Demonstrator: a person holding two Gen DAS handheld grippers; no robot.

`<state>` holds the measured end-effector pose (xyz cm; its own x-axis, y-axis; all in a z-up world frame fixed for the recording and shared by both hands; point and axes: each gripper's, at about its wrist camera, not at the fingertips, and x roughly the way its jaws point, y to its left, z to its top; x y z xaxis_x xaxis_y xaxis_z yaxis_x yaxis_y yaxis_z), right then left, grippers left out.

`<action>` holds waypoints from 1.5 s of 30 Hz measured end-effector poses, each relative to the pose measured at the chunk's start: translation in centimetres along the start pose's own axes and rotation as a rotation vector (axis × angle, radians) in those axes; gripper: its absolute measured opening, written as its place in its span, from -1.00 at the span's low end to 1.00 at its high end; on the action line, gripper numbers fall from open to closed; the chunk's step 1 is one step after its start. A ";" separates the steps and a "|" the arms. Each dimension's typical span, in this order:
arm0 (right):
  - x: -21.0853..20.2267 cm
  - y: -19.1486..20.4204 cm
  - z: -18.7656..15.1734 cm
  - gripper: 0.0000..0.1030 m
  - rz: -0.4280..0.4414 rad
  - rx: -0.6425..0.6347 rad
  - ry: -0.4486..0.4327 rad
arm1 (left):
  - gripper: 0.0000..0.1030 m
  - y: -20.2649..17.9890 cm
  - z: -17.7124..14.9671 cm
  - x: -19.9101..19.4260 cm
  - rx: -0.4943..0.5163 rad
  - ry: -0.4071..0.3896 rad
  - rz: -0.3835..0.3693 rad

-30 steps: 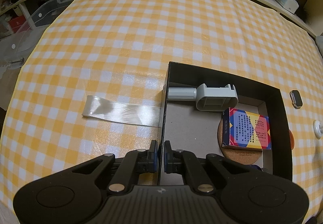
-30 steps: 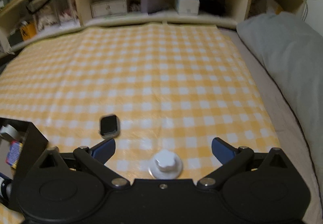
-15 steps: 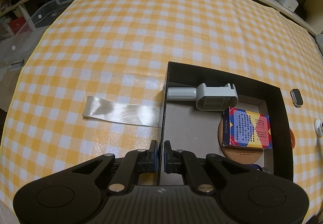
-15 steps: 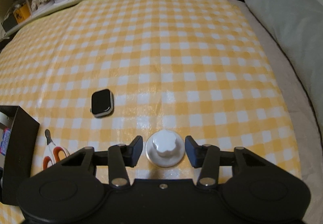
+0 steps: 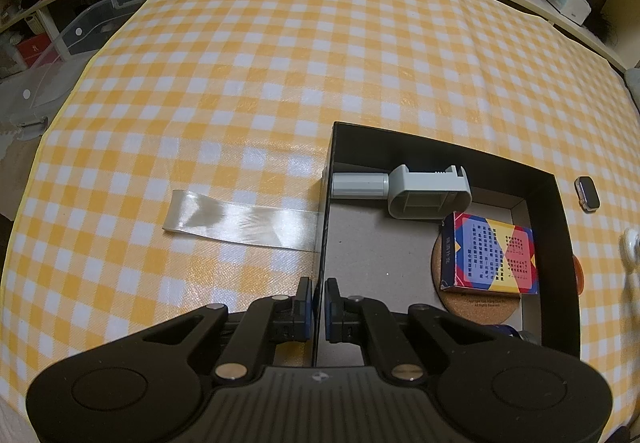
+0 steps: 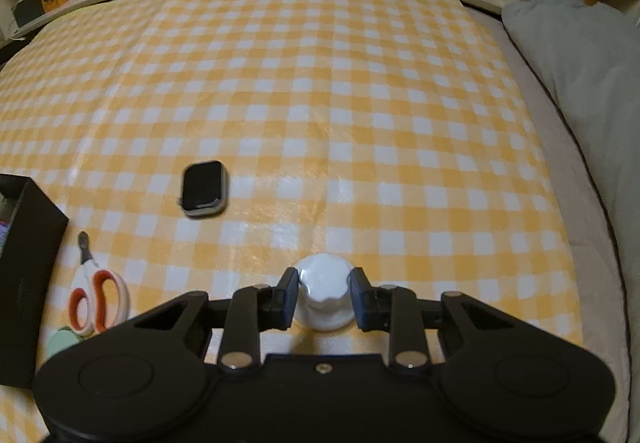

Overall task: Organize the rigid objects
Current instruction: 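Carry the white bottle with the right tool into the black box and release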

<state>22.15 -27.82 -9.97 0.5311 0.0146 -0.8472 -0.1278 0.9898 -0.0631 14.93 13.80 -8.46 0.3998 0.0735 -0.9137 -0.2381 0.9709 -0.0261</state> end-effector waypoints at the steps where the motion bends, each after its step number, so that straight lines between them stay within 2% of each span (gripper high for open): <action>1: -0.6 0.5 0.1 -0.44 0.014 -0.006 -0.015 | -0.90 0.0 0.0 0.0 0.000 0.000 0.000; 8: -5.7 5.7 0.8 -0.44 0.230 -0.034 -0.129 | -0.90 -0.1 0.0 0.0 0.000 0.000 0.000; 15: -8.9 12.7 0.6 -0.44 0.475 -0.084 -0.180 | -0.90 -0.1 0.0 -0.1 0.004 0.000 0.001; 19: -9.4 15.9 -0.1 -0.44 0.620 -0.079 -0.174 | -0.90 -0.2 -0.1 0.0 -0.001 0.000 -0.002; 23: -8.7 19.2 -0.6 -0.44 0.708 -0.065 -0.132 | -0.90 0.1 0.0 0.1 -0.017 0.002 -0.014; 28: -7.6 22.7 -1.3 -0.44 0.778 -0.084 -0.083 | -0.88 1.7 0.1 0.3 -0.053 0.008 -0.042; 34: -6.7 25.3 -2.1 -0.45 0.828 -0.107 -0.049 | -0.88 1.9 -0.1 0.4 -0.053 0.008 -0.036; 36: -6.6 25.9 -2.4 -0.45 0.821 -0.135 -0.043 | -0.88 1.9 0.0 0.4 -0.053 0.008 -0.036; 39: -6.2 26.7 -2.9 -0.45 0.766 -0.196 -0.015 | -0.88 1.8 -0.1 0.3 -0.051 0.009 -0.034; 45: -6.1 25.3 -2.9 -0.45 0.709 -0.213 -0.004 | -0.88 2.0 -0.1 0.3 -0.051 0.010 -0.035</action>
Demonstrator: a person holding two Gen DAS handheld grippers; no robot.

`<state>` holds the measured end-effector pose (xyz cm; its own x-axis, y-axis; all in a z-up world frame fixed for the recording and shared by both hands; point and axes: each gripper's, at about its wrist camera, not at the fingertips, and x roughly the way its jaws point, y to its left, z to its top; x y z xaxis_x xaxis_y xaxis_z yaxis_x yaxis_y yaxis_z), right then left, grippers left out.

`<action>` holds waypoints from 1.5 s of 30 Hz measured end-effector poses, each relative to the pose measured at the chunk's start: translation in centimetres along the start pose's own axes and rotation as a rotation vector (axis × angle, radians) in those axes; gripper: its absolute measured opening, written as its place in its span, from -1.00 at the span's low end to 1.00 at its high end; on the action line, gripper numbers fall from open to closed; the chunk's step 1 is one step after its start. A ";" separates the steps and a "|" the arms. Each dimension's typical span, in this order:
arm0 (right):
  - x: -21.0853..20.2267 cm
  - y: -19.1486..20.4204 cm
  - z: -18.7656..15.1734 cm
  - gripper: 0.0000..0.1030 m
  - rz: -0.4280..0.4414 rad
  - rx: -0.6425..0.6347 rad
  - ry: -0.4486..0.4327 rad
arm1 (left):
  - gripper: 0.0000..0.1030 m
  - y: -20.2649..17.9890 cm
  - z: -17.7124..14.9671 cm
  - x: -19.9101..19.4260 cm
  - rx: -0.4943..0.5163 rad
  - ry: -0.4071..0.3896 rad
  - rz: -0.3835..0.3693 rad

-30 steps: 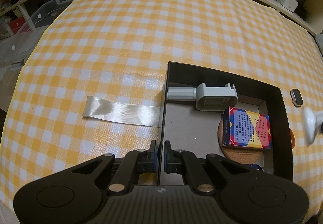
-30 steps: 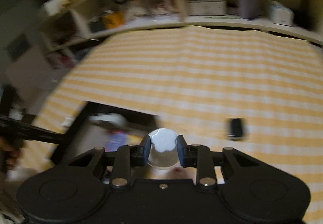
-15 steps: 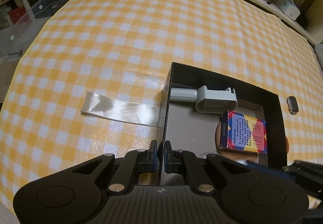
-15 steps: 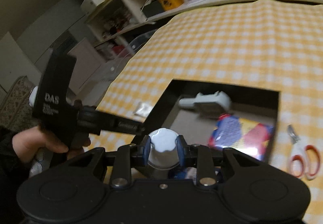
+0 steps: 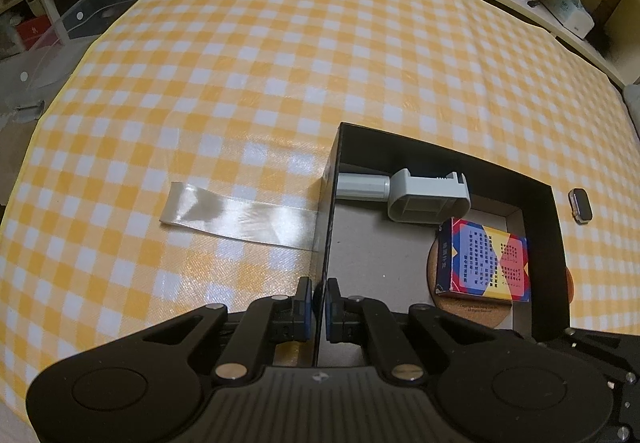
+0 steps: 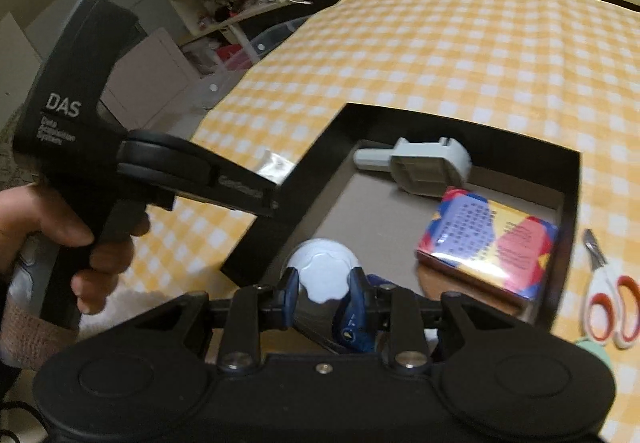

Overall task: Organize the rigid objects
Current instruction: 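Carry the white bottle with the right tool into the black box and release, then move the right tool to the red-handled scissors and grasp them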

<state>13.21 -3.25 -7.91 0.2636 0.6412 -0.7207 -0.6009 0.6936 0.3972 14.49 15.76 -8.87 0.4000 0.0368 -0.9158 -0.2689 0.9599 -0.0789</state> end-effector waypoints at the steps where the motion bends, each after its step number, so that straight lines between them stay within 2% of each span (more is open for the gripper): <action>1: -0.1 -0.1 0.0 -0.45 -0.013 -0.006 0.002 | -0.88 0.1 0.0 0.0 0.000 0.000 0.001; 8: 0.2 1.0 0.0 -0.43 -0.030 -0.061 0.020 | -0.88 0.0 0.0 -0.1 0.002 -0.001 -0.001; 17: 0.2 1.4 0.1 -0.40 -0.041 -0.062 0.053 | -0.88 0.0 -0.1 -0.1 0.004 0.000 0.000; 23: -0.4 1.6 0.3 0.04 -0.065 -0.061 0.054 | -0.89 0.0 0.0 -0.1 0.006 -0.001 0.001; 28: -1.4 2.0 0.4 0.58 -0.090 -0.061 0.032 | -0.89 -0.1 -0.1 -0.1 0.006 -0.001 0.000; 29: -1.6 2.0 0.4 0.63 -0.094 -0.055 0.025 | -0.89 -0.1 -0.1 -0.1 0.006 -0.001 0.000; 32: -2.3 2.0 0.7 0.98 -0.108 -0.034 -0.001 | -0.89 -0.2 -0.1 -0.2 0.008 -0.001 0.001; 45: -5.4 0.7 1.6 1.00 -0.173 0.007 -0.105 | -0.89 -0.5 -0.1 -0.3 0.011 -0.002 0.003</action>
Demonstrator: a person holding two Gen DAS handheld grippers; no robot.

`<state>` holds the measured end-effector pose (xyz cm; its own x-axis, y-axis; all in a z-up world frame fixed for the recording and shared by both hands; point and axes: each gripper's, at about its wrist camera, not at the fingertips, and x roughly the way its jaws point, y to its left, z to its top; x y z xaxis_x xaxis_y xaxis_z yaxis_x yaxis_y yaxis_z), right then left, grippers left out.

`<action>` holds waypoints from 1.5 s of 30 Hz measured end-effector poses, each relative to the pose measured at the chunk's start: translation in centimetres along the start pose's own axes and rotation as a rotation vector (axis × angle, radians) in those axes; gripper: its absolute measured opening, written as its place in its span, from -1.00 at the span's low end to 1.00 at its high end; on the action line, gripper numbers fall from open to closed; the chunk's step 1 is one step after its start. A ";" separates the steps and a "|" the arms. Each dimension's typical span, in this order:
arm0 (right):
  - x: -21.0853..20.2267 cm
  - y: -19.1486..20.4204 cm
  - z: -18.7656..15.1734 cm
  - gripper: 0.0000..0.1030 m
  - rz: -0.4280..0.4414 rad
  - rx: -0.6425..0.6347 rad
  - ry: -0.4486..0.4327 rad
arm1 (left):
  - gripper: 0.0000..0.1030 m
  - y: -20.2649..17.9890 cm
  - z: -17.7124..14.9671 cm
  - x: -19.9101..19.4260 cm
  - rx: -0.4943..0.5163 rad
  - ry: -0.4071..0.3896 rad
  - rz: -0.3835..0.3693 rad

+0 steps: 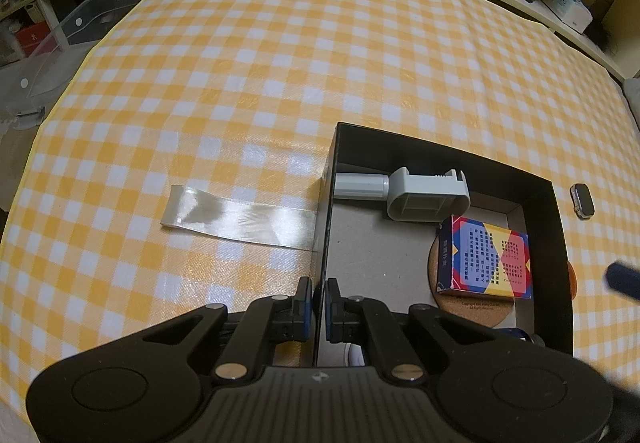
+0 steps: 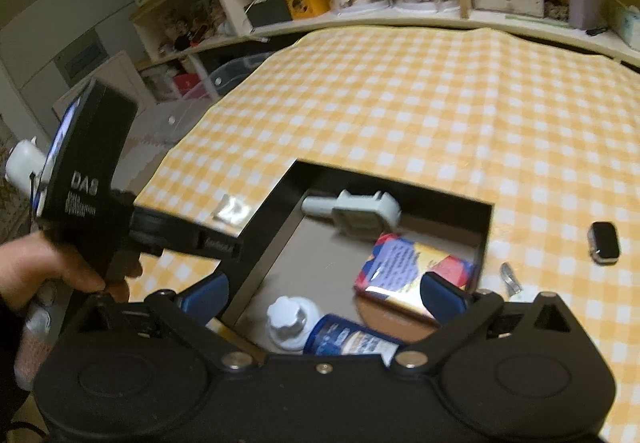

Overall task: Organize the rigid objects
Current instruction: 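Move the right tool to the red-handled scissors and grasp them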

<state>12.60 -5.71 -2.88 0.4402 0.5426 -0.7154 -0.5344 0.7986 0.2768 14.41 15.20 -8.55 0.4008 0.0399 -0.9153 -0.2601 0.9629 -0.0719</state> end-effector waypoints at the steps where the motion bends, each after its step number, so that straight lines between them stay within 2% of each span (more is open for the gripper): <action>1: -0.3 -0.2 0.2 1.00 -0.008 0.004 -0.010 | -0.89 0.0 0.0 0.0 0.000 0.000 0.000; 6: -1.8 -2.7 1.1 1.00 -0.063 0.042 -0.065 | -0.89 -0.1 0.0 -0.1 0.002 0.000 0.000; 13: -3.1 -8.1 1.4 1.00 -0.208 0.112 -0.122 | -0.89 -0.1 0.0 -0.2 0.002 -0.001 -0.001; 22: -1.6 -13.6 -0.5 0.99 -0.309 0.149 -0.047 | -0.89 -0.2 -0.1 -0.3 0.003 -0.001 -0.002; 23: -1.3 -13.9 -0.7 0.96 -0.292 0.151 -0.031 | -0.89 -0.2 -0.1 -0.3 0.003 -0.001 -0.002; 24: -1.1 -14.1 -0.9 0.67 -0.282 0.159 -0.017 | -0.89 -0.2 -0.1 -0.3 0.003 -0.002 -0.002; 25: -0.8 -14.3 -1.0 0.24 -0.280 0.168 0.000 | -0.89 -0.2 -0.1 -0.3 0.003 -0.001 -0.002; 26: -0.5 -14.4 -1.0 0.00 -0.276 0.171 0.024 | -0.89 -0.2 -0.1 -0.3 0.003 -0.001 -0.002; 27: -0.2 -14.4 -1.1 -0.35 -0.271 0.170 0.039 | -0.89 -0.2 -0.1 -0.3 0.003 -0.001 -0.002; 28: 0.0 -14.3 -1.2 -0.41 -0.262 0.166 0.052 | -0.89 -0.2 -0.1 -0.3 0.004 -0.001 -0.002; 31: 0.9 -13.8 -1.7 -0.42 -0.224 0.141 0.090 | -0.89 -0.2 -0.1 -0.3 0.003 -0.001 -0.002; 36: 2.6 -13.4 -2.3 -0.42 -0.216 0.102 0.163 | -0.89 -0.2 -0.1 -0.3 0.004 -0.001 -0.002; 42: 5.1 -13.0 -3.1 -0.54 -0.263 0.046 0.231 | -0.89 -0.2 -0.1 -0.3 0.004 -0.001 -0.003; 45: 6.0 -13.2 -3.3 -0.54 -0.278 0.036 0.242 | -0.89 -0.2 -0.1 -0.3 0.005 -0.001 -0.002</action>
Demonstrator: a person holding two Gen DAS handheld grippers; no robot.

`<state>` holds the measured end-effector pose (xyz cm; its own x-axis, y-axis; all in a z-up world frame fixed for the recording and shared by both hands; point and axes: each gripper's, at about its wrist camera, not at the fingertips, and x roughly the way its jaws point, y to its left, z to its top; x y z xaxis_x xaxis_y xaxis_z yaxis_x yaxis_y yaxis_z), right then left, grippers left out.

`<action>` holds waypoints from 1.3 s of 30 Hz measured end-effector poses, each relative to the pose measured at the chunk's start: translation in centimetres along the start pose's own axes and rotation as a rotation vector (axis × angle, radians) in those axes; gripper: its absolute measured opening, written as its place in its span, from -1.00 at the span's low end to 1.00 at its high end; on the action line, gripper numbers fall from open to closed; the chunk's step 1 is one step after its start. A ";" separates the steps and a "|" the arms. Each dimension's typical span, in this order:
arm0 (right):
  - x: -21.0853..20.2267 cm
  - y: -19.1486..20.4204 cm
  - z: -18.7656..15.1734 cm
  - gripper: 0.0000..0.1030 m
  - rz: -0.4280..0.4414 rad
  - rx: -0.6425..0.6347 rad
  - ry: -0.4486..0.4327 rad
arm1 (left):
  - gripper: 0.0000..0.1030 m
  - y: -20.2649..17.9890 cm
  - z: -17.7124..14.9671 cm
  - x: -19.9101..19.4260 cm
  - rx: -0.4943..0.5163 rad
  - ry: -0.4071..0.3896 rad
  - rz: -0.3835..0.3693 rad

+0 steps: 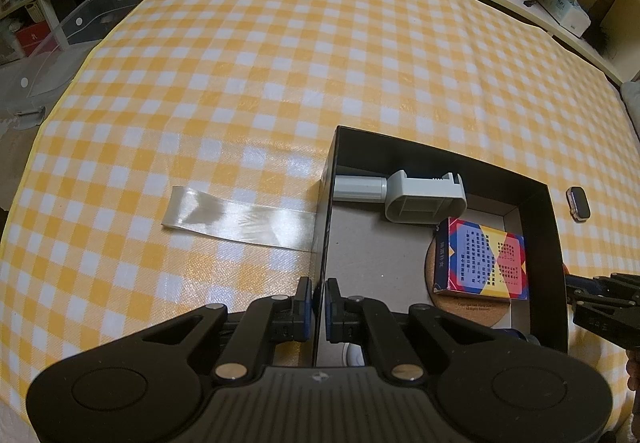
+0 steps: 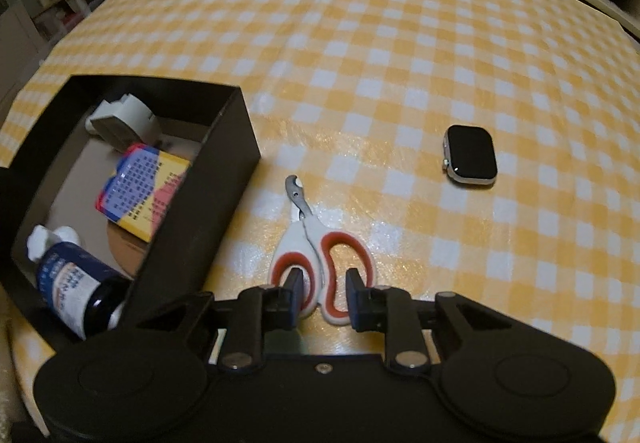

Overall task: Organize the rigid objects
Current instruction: 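Move the right tool to the red-handled scissors and grasp them, then carry the scissors with the right tool into the black box and release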

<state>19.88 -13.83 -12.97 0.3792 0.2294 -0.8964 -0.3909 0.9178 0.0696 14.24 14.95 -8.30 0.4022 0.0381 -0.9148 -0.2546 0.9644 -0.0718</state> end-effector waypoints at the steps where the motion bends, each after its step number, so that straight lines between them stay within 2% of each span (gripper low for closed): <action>1: 0.1 0.1 0.0 -0.54 -0.001 -0.009 -0.007 | -0.89 0.0 0.0 0.0 0.001 0.000 0.001; 9: 0.7 1.1 -0.1 -0.54 -0.022 -0.063 -0.019 | -0.89 0.0 0.0 0.0 0.002 -0.001 -0.001; 13: 0.8 0.7 -0.6 -0.68 -0.018 -0.046 -0.028 | -0.89 0.0 0.0 0.0 0.001 -0.001 -0.003; 19: 0.1 0.5 -0.4 -0.70 -0.025 -0.021 -0.045 | -0.89 0.0 0.0 0.0 0.002 -0.001 -0.003; 25: -3.2 -0.3 1.0 -0.70 -0.006 0.060 -0.155 | -0.89 0.0 0.0 0.0 0.003 -0.001 -0.002; 28: -5.5 0.1 1.7 -0.70 0.036 0.082 -0.234 | -0.89 0.0 0.0 0.0 0.004 -0.001 -0.002; 32: -8.5 2.1 2.4 -0.70 0.147 0.047 -0.322 | -0.89 -0.1 0.0 -0.2 0.006 -0.002 0.000; 35: -9.3 4.6 2.5 -0.69 0.242 -0.014 -0.327 | -0.89 -0.2 0.1 -0.3 0.008 -0.003 0.002; 39: -8.4 8.3 2.3 -0.69 0.314 -0.123 -0.276 | -0.88 -0.3 0.2 -0.4 0.007 -0.003 0.001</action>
<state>15.40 -7.37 -3.80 0.4294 0.5847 -0.6882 -0.6135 0.7481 0.2528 14.28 14.66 -7.83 0.4043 0.0397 -0.9138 -0.2489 0.9661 -0.0682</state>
